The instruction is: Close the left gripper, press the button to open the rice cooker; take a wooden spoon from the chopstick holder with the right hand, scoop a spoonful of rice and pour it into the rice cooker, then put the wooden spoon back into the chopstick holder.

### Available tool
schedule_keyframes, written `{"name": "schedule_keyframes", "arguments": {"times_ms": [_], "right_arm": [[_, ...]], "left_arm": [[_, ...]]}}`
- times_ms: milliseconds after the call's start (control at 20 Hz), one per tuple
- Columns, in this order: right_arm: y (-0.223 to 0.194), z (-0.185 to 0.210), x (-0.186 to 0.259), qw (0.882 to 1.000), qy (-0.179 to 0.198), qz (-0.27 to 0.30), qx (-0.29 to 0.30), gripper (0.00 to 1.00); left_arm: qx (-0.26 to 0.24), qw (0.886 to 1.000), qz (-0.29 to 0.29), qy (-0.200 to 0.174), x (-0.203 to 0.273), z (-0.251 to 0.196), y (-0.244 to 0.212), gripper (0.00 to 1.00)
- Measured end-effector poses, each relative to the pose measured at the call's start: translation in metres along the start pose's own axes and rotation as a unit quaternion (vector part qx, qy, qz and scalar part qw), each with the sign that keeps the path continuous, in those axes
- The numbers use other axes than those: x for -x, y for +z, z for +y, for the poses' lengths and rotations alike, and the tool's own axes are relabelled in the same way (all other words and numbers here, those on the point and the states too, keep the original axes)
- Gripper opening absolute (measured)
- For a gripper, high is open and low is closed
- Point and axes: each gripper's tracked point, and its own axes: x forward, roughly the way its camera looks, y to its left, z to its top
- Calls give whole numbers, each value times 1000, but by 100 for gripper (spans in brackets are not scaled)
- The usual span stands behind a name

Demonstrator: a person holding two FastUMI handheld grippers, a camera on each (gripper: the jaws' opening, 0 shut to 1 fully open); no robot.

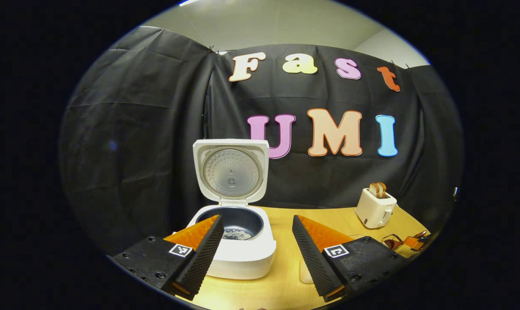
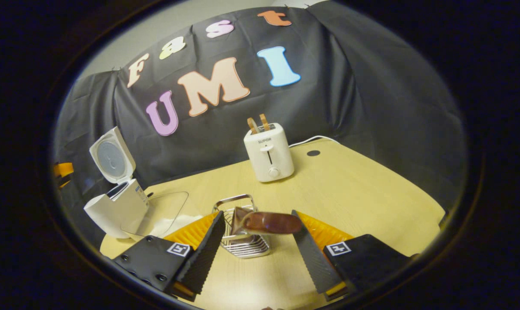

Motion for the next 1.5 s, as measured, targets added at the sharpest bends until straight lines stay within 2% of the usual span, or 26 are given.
{"name": "schedule_keyframes", "arguments": {"times_ms": [200,400,450,550,700,800,850,950,1150,1250,1500], "right_arm": [[9,5,-26,1000,6,-27,0,96],[20,3,-46,998,-2,-57,-1,96],[23,3,-49,998,-2,-64,-2,99],[27,0,-57,997,-7,-74,-5,93],[29,0,-72,997,-1,-75,-8,79],[25,4,-69,998,-1,-70,-5,70],[22,3,-68,998,-2,-69,-5,65],[24,6,-67,997,2,-72,-11,60],[29,16,-71,997,18,-69,-39,36],[30,21,-68,997,20,-68,-29,32],[55,40,-65,995,49,-88,-19,29]], "left_arm": [[-1,1000,3,-11,-5,-13,-8,94],[2,1000,5,-20,-8,-20,-8,95],[1,1000,2,-18,-9,-18,-8,95],[6,1000,1,-17,-8,-19,-8,92],[10,1000,4,-13,-7,-21,-13,95],[8,1000,6,-12,-4,-23,-15,95],[7,1000,7,-11,-2,-25,-17,98],[5,1000,10,-10,0,-28,-21,95],[5,1000,12,-12,3,-36,-25,95],[5,1000,10,-12,5,-39,-25,95],[7,1000,6,-6,10,-44,-23,95]]}}
